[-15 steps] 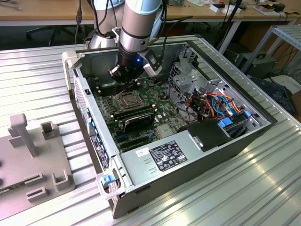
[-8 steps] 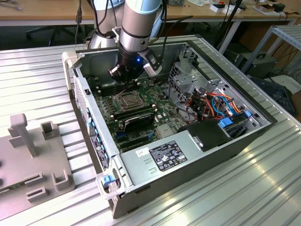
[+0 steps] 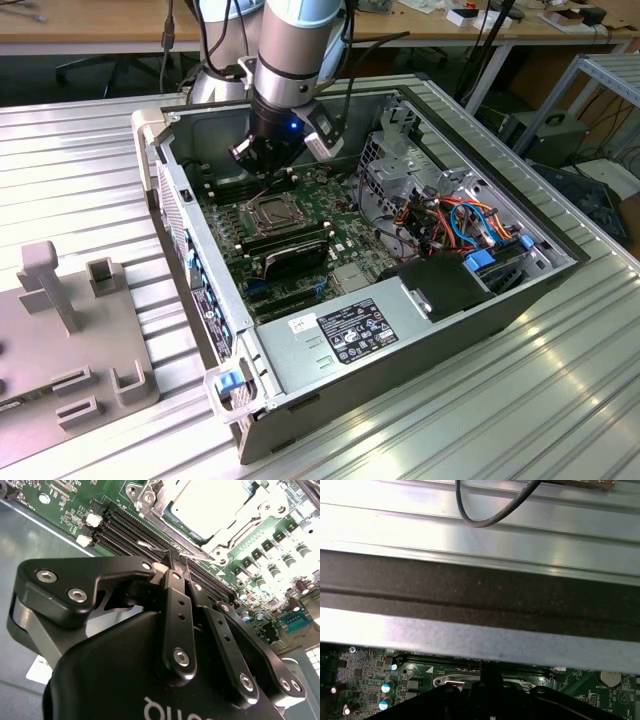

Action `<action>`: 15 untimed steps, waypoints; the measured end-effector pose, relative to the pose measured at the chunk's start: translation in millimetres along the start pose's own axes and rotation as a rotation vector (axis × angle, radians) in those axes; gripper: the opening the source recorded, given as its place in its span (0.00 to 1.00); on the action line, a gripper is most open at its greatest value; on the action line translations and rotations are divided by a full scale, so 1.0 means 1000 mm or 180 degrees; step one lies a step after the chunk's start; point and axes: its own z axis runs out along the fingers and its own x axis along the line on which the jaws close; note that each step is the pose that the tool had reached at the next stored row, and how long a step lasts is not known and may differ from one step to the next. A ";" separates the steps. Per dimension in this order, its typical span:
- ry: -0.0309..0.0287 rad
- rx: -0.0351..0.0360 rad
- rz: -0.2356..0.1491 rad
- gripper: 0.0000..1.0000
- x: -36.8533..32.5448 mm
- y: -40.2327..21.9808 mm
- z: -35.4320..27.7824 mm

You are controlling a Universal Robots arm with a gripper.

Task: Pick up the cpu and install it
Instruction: 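Install the first cpu locking lever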

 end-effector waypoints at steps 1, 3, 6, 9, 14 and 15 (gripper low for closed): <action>0.0000 0.0000 0.0000 0.11 0.0000 0.0003 0.0000; 0.0000 0.0000 -0.0001 0.11 -0.0001 0.0005 0.0000; 0.0000 0.0000 0.0002 0.11 0.0000 0.0005 0.0001; 0.0000 0.0000 0.0005 0.11 0.0000 -0.0006 -0.0001; -0.0001 0.0000 0.0010 0.11 -0.0031 -0.0046 0.0066; -0.0001 0.0000 0.0010 0.11 -0.0033 -0.0049 0.0090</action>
